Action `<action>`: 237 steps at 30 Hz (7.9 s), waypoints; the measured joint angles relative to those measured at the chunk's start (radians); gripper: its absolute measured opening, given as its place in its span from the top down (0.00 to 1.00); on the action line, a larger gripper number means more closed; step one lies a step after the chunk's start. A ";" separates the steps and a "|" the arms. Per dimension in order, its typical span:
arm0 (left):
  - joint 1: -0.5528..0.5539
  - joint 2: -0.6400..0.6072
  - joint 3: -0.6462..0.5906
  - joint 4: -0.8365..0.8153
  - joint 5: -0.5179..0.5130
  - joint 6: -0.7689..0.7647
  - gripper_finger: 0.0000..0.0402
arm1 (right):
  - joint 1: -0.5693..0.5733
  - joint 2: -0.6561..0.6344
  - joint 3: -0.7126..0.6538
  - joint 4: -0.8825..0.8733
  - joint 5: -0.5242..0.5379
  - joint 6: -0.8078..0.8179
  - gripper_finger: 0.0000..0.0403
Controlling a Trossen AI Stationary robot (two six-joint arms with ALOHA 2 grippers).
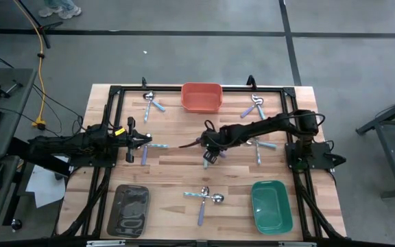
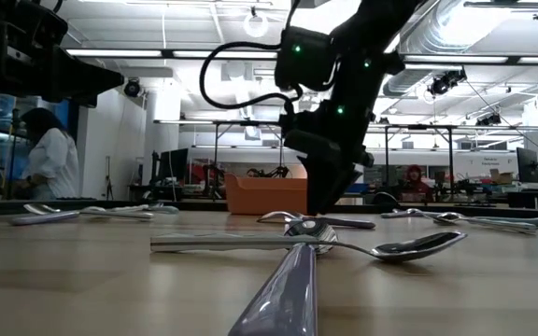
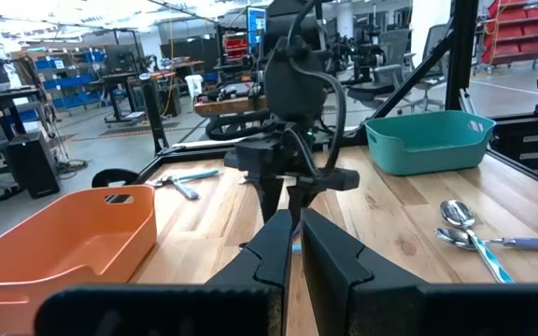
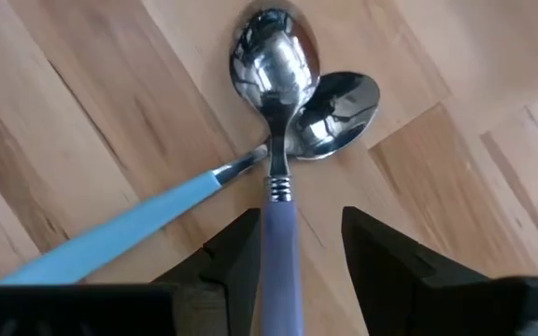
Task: Sort silverware by color (type)
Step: Put the center violet spoon into the green bin, then put the middle left blue and white spoon into the orange bin
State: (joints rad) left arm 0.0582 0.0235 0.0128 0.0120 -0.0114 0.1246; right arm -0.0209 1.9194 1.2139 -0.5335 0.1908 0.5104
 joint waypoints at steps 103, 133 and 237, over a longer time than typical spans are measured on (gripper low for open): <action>0.000 0.000 0.000 0.000 0.000 0.000 0.95 | 0.756 -0.116 0.436 -0.737 -0.115 1.080 0.96; 0.000 0.000 0.000 0.000 0.000 0.000 0.95 | 0.968 -0.114 -0.050 -0.429 -0.144 1.557 0.96; -0.003 0.354 0.031 0.000 0.007 -0.296 0.93 | -0.026 -0.115 -0.474 1.316 -0.158 -0.677 1.00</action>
State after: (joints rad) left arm 0.0555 0.3770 0.0433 0.0115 -0.0042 -0.1718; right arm -0.0472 1.8046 0.7398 0.7828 0.0329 -0.1669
